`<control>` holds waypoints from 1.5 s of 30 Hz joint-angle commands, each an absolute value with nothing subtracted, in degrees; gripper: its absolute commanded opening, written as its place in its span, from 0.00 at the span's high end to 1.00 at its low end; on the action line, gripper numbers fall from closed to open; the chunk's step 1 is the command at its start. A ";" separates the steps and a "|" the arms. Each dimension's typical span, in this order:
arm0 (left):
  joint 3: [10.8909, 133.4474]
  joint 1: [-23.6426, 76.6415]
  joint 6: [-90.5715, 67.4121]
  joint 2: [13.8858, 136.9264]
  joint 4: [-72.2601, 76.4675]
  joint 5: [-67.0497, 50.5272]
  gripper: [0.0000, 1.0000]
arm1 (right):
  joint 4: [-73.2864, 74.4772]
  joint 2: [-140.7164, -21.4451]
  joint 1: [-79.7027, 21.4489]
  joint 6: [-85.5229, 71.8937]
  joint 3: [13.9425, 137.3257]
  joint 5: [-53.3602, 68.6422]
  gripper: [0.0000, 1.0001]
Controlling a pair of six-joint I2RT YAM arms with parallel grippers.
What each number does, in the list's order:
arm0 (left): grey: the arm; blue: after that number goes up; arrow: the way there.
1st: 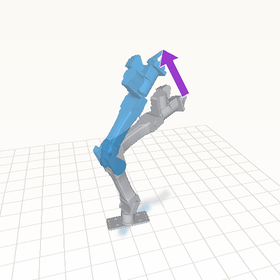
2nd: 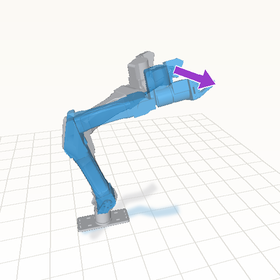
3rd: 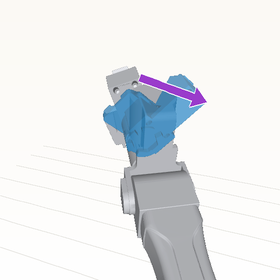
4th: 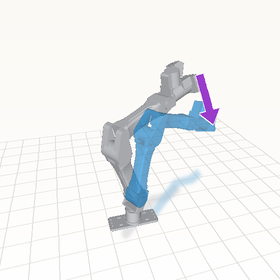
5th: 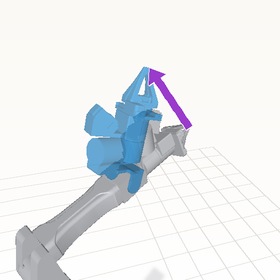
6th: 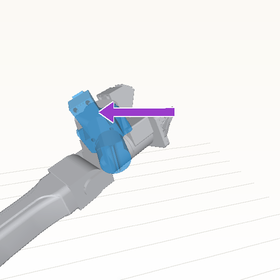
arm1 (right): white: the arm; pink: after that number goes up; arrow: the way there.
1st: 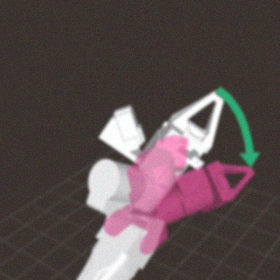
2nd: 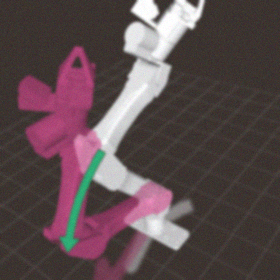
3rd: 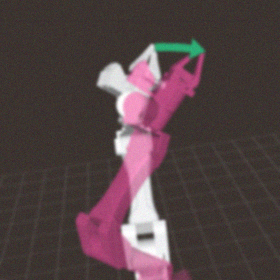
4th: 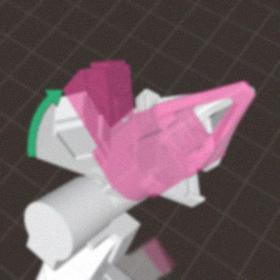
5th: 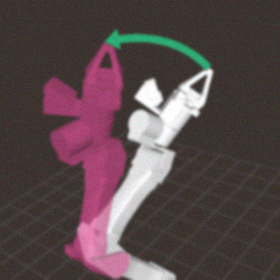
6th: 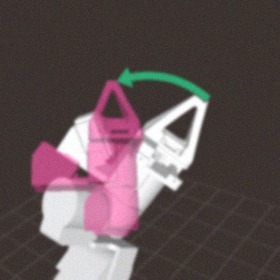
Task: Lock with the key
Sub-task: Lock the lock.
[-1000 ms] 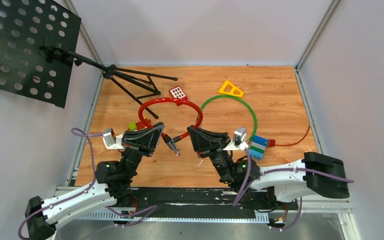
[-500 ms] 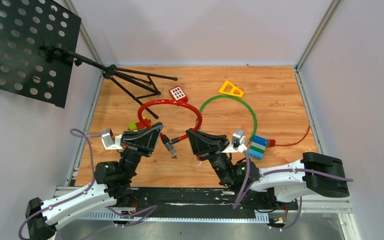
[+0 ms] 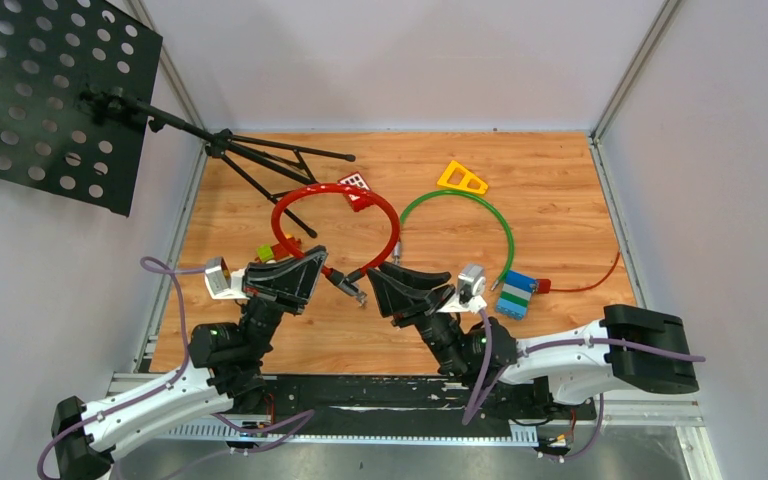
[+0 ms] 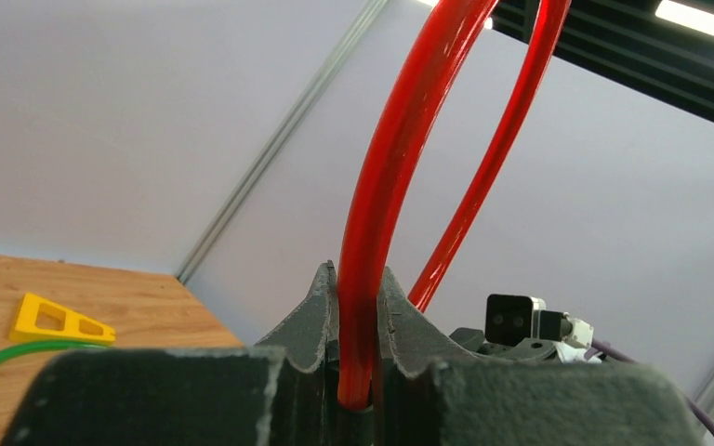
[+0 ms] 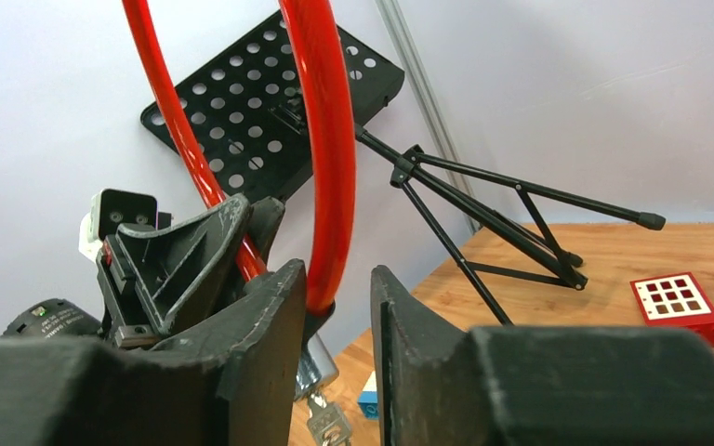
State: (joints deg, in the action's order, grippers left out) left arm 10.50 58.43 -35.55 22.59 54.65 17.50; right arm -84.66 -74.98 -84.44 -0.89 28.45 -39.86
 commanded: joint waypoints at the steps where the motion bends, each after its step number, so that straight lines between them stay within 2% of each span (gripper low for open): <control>1: 13.51 58.42 -36.14 21.62 60.46 15.88 1.00 | -85.39 -74.66 -85.08 2.77 28.17 -39.26 0.66; 8: 13.58 58.39 -35.73 22.04 60.14 14.47 1.00 | -87.69 -73.19 -85.08 4.65 26.70 -40.52 0.64; 13: 13.70 58.40 -35.44 22.06 60.01 14.25 1.00 | -86.46 -71.55 -85.10 5.30 26.14 -39.05 0.49; 19: 13.83 58.42 -35.34 22.10 59.94 13.93 1.00 | -83.15 -69.87 -85.08 5.16 25.81 -34.86 0.40; 29: 14.39 58.37 -36.29 21.67 58.88 14.39 1.00 | -72.02 -64.88 -84.99 8.33 23.92 -24.69 0.39; 37: 16.02 58.37 -37.24 21.67 54.65 14.81 1.00 | -66.90 -63.17 -84.90 12.31 24.24 -26.80 0.37; 45: 16.33 58.44 -36.74 21.06 54.67 15.11 1.00 | -65.20 -62.42 -84.87 14.50 23.08 -23.29 0.38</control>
